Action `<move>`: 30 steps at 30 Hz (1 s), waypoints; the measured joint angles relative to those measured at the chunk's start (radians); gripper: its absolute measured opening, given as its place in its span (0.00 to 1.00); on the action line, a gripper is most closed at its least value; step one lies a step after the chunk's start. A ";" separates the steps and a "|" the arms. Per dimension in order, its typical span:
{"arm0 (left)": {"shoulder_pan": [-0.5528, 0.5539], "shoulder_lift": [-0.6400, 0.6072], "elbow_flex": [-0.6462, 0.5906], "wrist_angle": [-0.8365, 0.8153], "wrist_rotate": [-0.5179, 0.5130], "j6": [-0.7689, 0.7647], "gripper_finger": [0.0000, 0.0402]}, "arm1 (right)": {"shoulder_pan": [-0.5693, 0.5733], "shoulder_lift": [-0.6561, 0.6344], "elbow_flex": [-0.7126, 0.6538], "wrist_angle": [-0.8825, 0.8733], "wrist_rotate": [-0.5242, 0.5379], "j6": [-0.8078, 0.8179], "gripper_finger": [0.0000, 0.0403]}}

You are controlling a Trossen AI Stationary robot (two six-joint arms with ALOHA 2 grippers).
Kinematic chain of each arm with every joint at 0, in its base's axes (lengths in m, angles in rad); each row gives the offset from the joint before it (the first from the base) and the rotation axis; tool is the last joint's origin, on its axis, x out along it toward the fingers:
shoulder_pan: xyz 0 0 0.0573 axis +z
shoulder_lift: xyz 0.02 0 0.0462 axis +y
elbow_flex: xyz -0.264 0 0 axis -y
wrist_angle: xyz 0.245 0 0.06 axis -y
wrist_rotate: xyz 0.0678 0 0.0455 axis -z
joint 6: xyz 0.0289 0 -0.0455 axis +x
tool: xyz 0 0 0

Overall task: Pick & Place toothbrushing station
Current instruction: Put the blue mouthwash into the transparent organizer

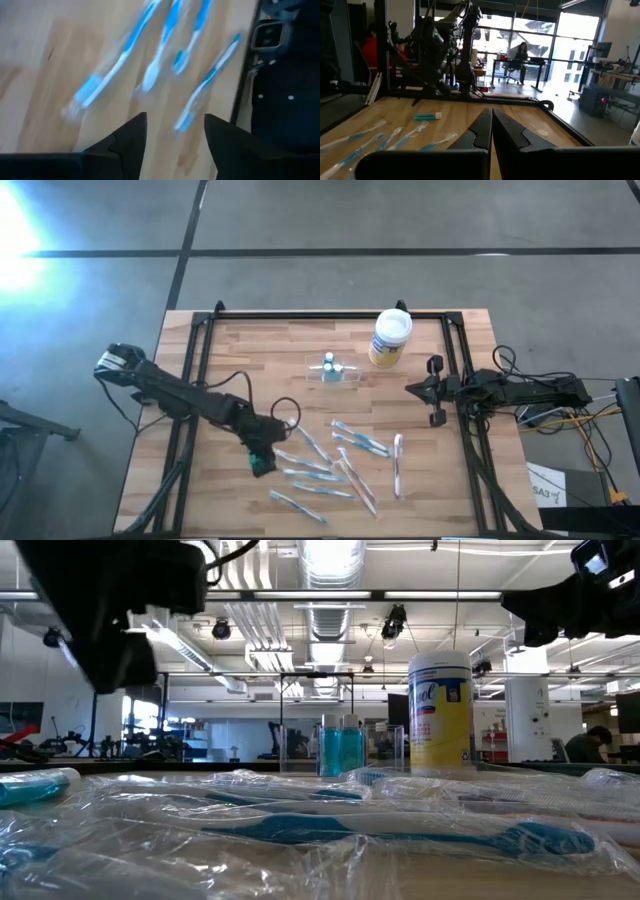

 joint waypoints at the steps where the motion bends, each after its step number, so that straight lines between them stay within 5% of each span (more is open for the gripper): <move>1: 0.002 0.011 0.020 0.000 -0.010 0.004 0.48 | 0.000 0.000 0.000 0.000 0.000 -0.012 0.02; 8: 0.033 0.060 0.190 -0.286 -0.154 -0.029 0.22 | 0.000 -0.001 0.017 0.004 0.000 -0.025 0.02; 12: -0.020 0.068 0.275 -0.551 -0.350 -0.311 0.10 | 0.000 0.002 0.019 0.002 0.000 -0.025 0.02; 17: -0.146 0.041 0.304 -0.629 -0.529 -0.639 0.06 | 0.000 0.000 0.020 -0.037 -0.001 -0.025 0.02; 23: -0.269 0.082 0.247 -0.447 -0.660 -0.846 0.19 | 0.000 0.000 0.020 -0.056 -0.005 -0.025 0.02; 30: -0.290 0.120 0.167 -0.285 -0.667 -0.919 0.57 | 0.000 0.000 0.031 -0.101 -0.030 -0.028 0.02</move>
